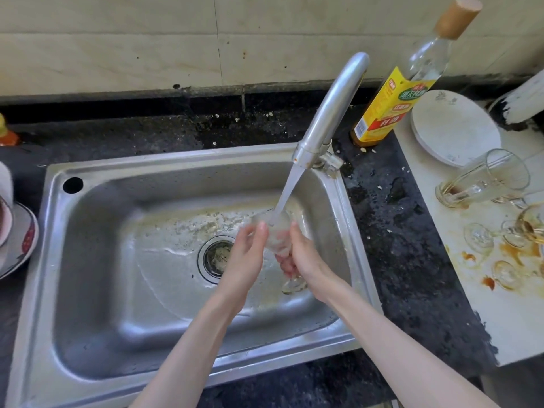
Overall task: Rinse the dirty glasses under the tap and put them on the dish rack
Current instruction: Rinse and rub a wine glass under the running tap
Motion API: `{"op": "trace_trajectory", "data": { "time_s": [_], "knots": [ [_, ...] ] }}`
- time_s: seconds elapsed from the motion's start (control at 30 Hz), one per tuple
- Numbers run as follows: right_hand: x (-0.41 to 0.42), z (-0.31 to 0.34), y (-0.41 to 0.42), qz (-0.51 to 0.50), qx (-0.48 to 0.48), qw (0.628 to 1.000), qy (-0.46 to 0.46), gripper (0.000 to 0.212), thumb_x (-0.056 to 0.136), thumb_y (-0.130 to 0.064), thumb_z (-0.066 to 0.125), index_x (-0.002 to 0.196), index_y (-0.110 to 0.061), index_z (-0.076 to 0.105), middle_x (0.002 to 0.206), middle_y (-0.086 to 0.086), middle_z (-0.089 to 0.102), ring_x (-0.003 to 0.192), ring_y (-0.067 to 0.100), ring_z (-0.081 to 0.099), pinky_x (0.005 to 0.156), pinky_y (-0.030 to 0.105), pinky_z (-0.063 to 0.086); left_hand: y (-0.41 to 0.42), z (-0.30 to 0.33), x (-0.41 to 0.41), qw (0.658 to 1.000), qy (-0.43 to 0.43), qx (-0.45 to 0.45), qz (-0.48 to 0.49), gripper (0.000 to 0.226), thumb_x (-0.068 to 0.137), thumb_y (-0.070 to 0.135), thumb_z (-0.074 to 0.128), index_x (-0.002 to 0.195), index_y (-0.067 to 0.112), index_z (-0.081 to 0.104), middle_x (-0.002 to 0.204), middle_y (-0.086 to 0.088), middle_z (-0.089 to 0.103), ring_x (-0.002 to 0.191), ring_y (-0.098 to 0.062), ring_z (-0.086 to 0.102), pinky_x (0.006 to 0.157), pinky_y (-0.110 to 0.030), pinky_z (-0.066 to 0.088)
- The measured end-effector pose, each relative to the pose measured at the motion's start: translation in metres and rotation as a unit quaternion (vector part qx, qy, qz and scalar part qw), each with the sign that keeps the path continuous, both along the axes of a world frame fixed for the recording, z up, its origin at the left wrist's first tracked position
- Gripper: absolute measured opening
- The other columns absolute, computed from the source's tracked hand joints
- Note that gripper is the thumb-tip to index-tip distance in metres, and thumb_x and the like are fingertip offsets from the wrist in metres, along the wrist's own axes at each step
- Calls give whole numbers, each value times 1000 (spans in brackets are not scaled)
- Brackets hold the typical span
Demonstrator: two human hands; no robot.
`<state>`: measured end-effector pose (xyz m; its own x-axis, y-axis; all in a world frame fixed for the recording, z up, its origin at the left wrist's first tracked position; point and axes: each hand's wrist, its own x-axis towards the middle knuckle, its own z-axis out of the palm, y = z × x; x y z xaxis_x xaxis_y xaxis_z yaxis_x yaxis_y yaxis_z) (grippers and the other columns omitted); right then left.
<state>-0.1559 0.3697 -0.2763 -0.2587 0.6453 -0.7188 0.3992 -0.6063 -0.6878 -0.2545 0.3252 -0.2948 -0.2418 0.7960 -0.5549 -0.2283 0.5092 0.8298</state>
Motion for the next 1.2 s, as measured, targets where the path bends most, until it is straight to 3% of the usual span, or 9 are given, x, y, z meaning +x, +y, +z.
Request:
{"op": "trace_trajectory", "data": {
  "time_s": [0.13,0.33,0.47,0.57,0.77,0.87,0.97,1.1,1.2],
  "knots": [
    [-3,-5,-6,-9,-127,986,106,78,94,-62,4,95,-5,57,42,-2,34,30,7,24,36,16,23,14,8,-7,998,-22,51,22,56,77,52,55,120,15,52,109,-6,65,90,-11,65,75,-19,50],
    [-12,-9,-12,23,74,995,61,48,101,-44,18,130,-21,49,85,-15,56,57,-7,47,50,8,34,22,5,-2,996,12,21,88,56,80,52,57,121,15,50,111,-1,61,96,-10,62,70,-14,50],
    [-7,-10,-10,-37,-40,995,86,64,96,-57,6,70,-21,52,39,-11,31,32,2,24,34,16,16,24,0,-6,999,-15,19,31,59,61,56,76,108,23,62,108,-7,66,104,-25,62,94,-40,47],
    [-1,-9,-8,-18,-67,994,85,65,94,-62,4,65,-19,44,42,-6,27,31,5,21,36,16,14,23,-3,-3,999,-15,12,28,42,70,48,73,104,25,64,105,-8,68,99,-24,65,93,-42,49],
    [-8,-22,-22,37,129,991,-27,56,95,-59,12,136,-29,37,129,-8,50,106,7,56,93,34,44,27,1,9,993,-22,-3,114,48,84,39,64,122,12,53,114,-7,64,102,-19,63,86,-31,51],
    [-7,-18,-9,-49,13,998,27,74,93,-62,3,85,-17,62,58,0,56,41,3,40,41,16,30,27,6,5,999,-14,23,46,49,76,39,69,116,15,55,94,7,70,90,-13,67,87,-34,50],
    [-4,-11,-1,-50,-57,995,59,76,93,-62,4,61,-20,57,39,-7,28,30,5,21,35,14,15,25,3,3,997,-40,40,45,35,76,35,73,106,24,58,94,-4,70,84,-17,66,79,-35,46],
    [-11,-22,-13,84,130,987,-37,58,93,-62,10,132,-36,44,113,-3,59,94,14,63,85,37,47,25,0,9,989,-21,19,146,45,84,32,63,123,13,50,107,-5,64,82,-8,65,62,-17,49],
    [-10,-22,-16,64,134,986,-72,51,98,-52,14,130,-24,41,121,1,59,109,20,59,94,44,44,25,-5,5,992,-10,40,116,60,80,51,62,123,10,53,114,-9,63,97,-15,63,83,-26,51]
  ]
}}
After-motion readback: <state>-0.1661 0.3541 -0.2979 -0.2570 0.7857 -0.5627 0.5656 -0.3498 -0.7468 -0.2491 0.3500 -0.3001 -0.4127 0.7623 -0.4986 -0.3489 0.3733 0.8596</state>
